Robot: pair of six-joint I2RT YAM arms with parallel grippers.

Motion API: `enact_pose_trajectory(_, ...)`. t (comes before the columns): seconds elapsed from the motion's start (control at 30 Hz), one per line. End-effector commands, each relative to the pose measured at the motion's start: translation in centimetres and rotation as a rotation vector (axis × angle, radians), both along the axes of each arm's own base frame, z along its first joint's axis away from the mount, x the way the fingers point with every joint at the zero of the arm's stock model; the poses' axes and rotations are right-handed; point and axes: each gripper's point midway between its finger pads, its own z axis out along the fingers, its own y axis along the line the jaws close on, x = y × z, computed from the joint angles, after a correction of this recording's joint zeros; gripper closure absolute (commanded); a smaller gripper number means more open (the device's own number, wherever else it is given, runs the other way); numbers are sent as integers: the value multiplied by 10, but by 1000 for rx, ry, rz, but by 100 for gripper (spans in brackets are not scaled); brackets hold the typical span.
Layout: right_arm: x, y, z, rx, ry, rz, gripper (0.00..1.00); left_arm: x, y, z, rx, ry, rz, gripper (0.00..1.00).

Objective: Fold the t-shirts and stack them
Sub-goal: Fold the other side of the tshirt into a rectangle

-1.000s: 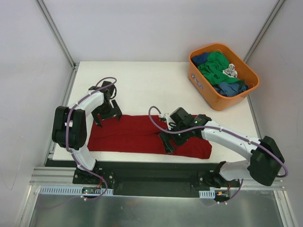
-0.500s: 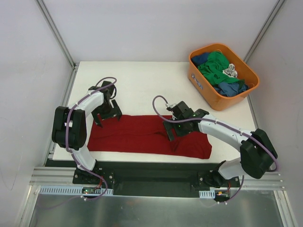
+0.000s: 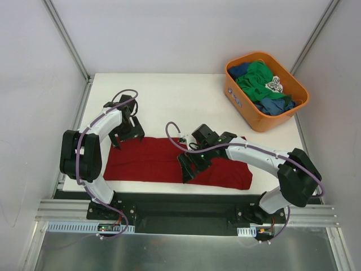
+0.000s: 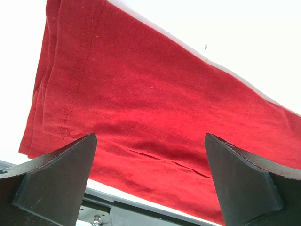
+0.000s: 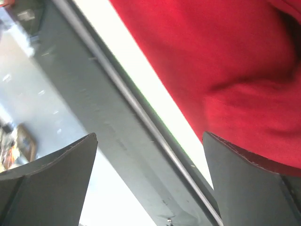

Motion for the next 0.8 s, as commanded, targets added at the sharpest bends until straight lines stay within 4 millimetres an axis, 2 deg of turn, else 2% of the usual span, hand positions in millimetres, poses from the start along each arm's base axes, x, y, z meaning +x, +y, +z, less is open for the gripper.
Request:
enact_pose_trajectory(0.0, -9, 13, 27, 102, 12, 101, 2, 13, -1, 20, -7, -53, -28, 1)
enact_pose_trajectory(0.07, -6, 12, 27, 87, -2, 81, 3, 17, -3, 25, -15, -69, -29, 1)
enact_pose_trajectory(0.17, 10, 1, 24, 27, -68, -13, 3, 19, -6, 29, -33, -82, -36, 0)
enact_pose_trajectory(0.27, 35, -18, 26, -19, -119, -182, 3, 16, -12, 28, -64, -74, -41, 1)
enact_pose_trajectory(0.37, 50, -42, 21, -11, -63, -379, 3, 10, -34, 28, -147, -57, -78, 1)
enact_pose_trajectory(0.4, 48, -50, 13, -18, -28, -432, 3, 8, -38, 28, -149, -59, -90, 1)
enact_pose_trajectory(0.43, 55, -59, 10, -23, -6, -485, 3, 5, -54, 28, -176, -57, -132, 1)
enact_pose_trajectory(0.53, 59, -72, -6, -64, 58, -586, 3, -3, -74, 23, -217, -47, -193, 1)
enact_pose_trajectory(0.6, 63, -76, -17, -101, 90, -630, 3, -6, -75, 14, -221, -26, -192, 1)
enact_pose_trajectory(0.7, 76, -90, -32, -175, 109, -725, 3, -14, -65, -3, -178, 23, -178, 1)
enact_pose_trajectory(0.77, 92, -104, -37, -222, 82, -795, 3, -17, -57, -13, -160, 51, -158, 1)
